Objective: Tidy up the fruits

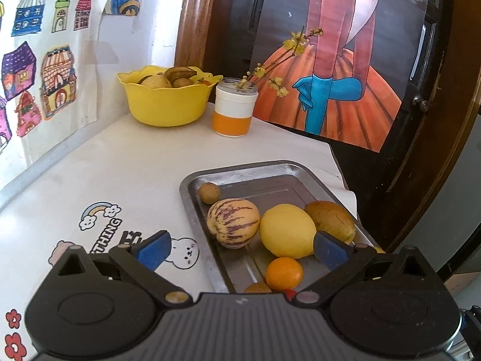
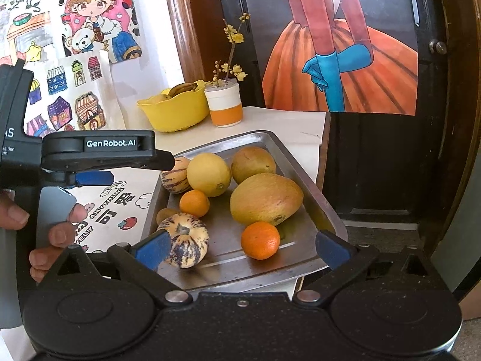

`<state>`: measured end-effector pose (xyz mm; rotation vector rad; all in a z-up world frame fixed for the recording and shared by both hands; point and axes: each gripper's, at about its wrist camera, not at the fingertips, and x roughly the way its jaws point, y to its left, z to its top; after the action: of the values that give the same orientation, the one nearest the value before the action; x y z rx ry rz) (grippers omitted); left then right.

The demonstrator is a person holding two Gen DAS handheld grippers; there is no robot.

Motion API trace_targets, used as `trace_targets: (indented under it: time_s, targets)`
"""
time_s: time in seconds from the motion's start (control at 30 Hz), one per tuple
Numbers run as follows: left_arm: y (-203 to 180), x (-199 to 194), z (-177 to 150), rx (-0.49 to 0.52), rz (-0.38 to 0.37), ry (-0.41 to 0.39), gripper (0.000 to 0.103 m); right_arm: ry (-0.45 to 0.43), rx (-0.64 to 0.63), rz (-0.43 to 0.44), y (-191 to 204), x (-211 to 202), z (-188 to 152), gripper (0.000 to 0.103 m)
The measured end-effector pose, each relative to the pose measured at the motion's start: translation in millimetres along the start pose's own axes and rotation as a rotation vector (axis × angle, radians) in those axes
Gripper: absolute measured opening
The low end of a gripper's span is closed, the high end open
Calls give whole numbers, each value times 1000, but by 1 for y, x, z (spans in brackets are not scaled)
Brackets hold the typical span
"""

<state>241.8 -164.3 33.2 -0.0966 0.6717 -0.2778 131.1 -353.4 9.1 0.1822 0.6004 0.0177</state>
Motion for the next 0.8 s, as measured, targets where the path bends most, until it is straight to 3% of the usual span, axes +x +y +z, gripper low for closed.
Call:
trace_targets:
  time_s: [0.4, 0.8]
  targets:
    - [12, -30, -14, -6, 38, -31, 102, -2, -52, 10, 23, -14, -5, 102]
    - [46, -74, -41, -48, 163, -69, 102, -12, -104, 30, 51, -34, -14, 102]
